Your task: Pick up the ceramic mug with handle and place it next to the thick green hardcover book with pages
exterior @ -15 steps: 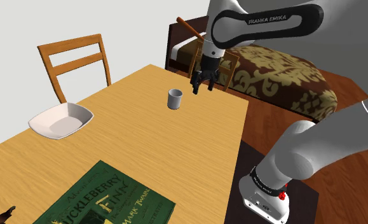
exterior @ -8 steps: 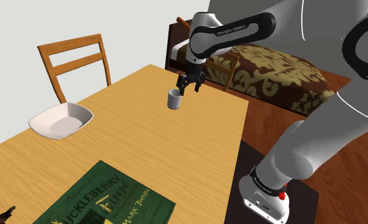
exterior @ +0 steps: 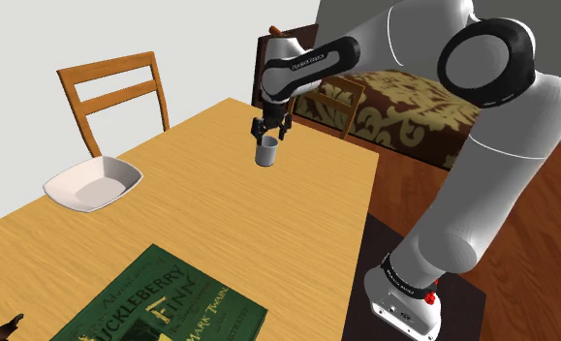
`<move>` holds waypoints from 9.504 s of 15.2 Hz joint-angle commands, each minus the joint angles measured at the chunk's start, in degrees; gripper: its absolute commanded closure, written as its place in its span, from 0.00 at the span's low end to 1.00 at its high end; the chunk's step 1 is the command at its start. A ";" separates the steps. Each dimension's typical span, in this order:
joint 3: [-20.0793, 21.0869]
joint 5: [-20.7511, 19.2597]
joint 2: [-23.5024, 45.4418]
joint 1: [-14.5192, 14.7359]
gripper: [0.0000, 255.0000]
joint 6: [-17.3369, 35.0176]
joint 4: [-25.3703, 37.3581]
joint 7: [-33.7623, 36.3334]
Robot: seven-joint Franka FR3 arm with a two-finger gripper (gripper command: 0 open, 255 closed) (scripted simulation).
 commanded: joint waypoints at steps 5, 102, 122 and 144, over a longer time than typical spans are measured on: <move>-0.63 -1.71 13.04 0.11 0.00 1.03 12.73 1.53; 22.40 14.64 -55.05 23.02 1.00 -18.90 -35.84 35.59; 32.49 23.79 -54.97 29.06 1.00 -9.41 -44.63 42.86; 39.06 27.88 -43.37 28.41 1.00 9.06 -51.61 42.89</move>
